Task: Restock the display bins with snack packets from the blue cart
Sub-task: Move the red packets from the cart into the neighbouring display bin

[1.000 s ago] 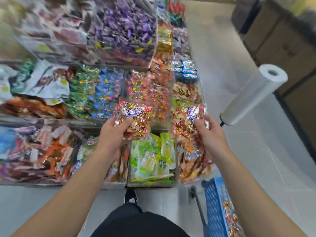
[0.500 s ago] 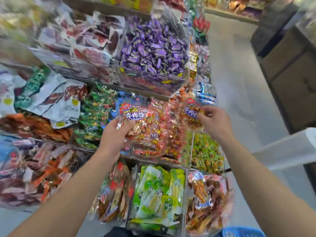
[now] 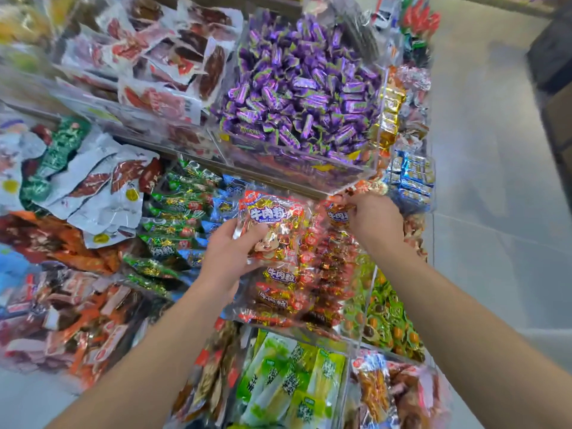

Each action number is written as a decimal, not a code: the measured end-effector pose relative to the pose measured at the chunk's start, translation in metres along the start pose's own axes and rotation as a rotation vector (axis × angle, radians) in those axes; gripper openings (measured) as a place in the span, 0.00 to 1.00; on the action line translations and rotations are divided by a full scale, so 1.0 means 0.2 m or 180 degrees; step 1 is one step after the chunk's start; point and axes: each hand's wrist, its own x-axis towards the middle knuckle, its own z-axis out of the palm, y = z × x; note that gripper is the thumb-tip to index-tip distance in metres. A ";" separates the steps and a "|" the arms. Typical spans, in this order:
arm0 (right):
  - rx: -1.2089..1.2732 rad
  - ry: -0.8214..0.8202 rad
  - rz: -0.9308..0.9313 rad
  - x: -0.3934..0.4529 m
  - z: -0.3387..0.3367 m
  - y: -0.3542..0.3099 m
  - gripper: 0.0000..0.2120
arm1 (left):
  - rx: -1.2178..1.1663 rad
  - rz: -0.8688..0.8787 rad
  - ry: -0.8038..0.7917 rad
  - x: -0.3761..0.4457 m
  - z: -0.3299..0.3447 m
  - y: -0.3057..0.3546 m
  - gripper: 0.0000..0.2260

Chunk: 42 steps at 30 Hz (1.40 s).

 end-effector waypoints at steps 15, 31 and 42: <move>-0.0459 0.0270 0.0454 -0.08 0.25 0.18 0.15 | 0.0099 -0.0071 0.0038 0.09 0.05 -0.05 0.36; -0.0242 0.0379 0.0476 -0.06 0.28 0.14 0.10 | -0.0049 -0.0067 -0.0103 0.08 0.07 -0.04 0.35; 0.0423 0.0336 0.0626 -0.09 0.27 0.23 0.21 | 0.0267 -0.0119 -0.0253 0.08 0.05 -0.04 0.30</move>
